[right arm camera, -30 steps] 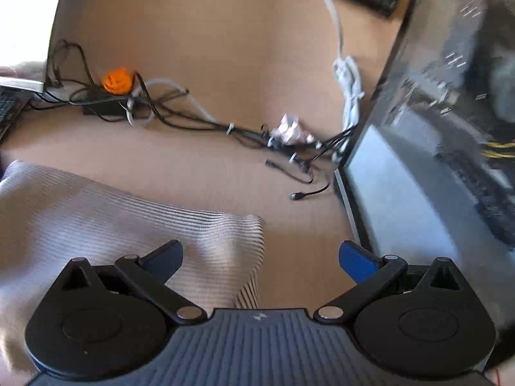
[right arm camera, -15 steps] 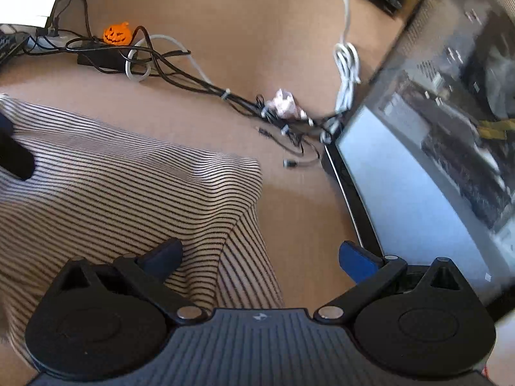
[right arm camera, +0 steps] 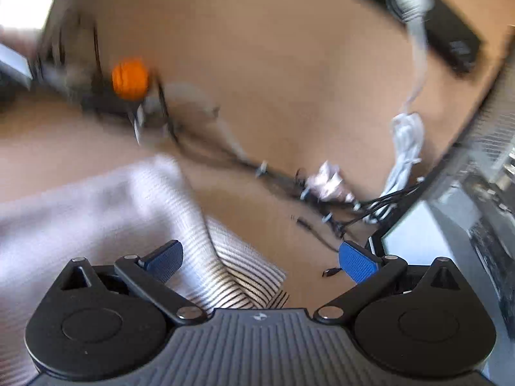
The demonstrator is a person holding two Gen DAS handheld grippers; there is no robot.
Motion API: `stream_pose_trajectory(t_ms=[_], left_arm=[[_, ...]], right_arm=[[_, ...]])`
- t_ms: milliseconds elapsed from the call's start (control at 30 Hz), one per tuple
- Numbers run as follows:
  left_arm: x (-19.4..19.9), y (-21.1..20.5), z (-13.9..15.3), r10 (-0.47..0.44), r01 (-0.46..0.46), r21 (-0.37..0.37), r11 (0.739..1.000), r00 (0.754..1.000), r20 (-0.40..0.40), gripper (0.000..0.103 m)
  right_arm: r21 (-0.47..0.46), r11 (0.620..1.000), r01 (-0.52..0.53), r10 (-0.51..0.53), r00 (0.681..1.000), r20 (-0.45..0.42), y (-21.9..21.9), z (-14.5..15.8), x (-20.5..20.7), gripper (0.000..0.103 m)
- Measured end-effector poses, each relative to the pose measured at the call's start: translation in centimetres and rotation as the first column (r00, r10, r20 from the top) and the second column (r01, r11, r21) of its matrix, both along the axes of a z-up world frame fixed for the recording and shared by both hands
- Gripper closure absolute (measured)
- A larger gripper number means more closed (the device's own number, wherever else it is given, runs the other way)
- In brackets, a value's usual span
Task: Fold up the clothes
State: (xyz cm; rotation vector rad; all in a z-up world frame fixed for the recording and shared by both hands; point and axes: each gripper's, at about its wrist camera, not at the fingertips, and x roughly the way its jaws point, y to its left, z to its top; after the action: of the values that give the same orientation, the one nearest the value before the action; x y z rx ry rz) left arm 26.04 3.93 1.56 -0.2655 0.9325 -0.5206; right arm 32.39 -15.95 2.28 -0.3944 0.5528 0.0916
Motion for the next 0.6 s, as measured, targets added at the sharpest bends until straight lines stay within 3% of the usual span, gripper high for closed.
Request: stream_pose_trajectory(t_ms=[133,267,333,400,600], left_arm=[[1.5,1.4,0.4,0.073,-0.079,0.119,0.99,0.996,0.054,0.0],[4.0,0.8,-2.1,0.05,-0.045,0.086,0.995,0.997,-0.057,0.0],[4.4,-0.4,-3.1,0.042,-0.032,0.118,0.993,0.995,-0.085,0.0],[3.9,-1.6,-3.2,0.034,-0.022,0.177,0.984,0.997,-0.065,0.0],[1.1,-3.9,-3.2,-0.12,0.132,0.095,0.987,0.985,-0.121,0.0]], right_arm=[[0.111,0.993,-0.049,0.053,0.998,-0.032,-0.7,0.3,-5.8,0.0],[-0.057,0.996,-0.071,0.065,0.993,-0.096,2.4,-4.4,-8.7,0.0],[-0.102,0.992,-0.074,0.067,0.995,-0.067,2.7,-4.9,-9.4,0.0],[-0.143,0.987,-0.077,0.072,0.997,-0.038,2.8,-5.3,-10.2,0.0],[-0.231,0.972,-0.048,0.041,0.999,-0.033,-0.8,-5.7,-9.2,0.0]])
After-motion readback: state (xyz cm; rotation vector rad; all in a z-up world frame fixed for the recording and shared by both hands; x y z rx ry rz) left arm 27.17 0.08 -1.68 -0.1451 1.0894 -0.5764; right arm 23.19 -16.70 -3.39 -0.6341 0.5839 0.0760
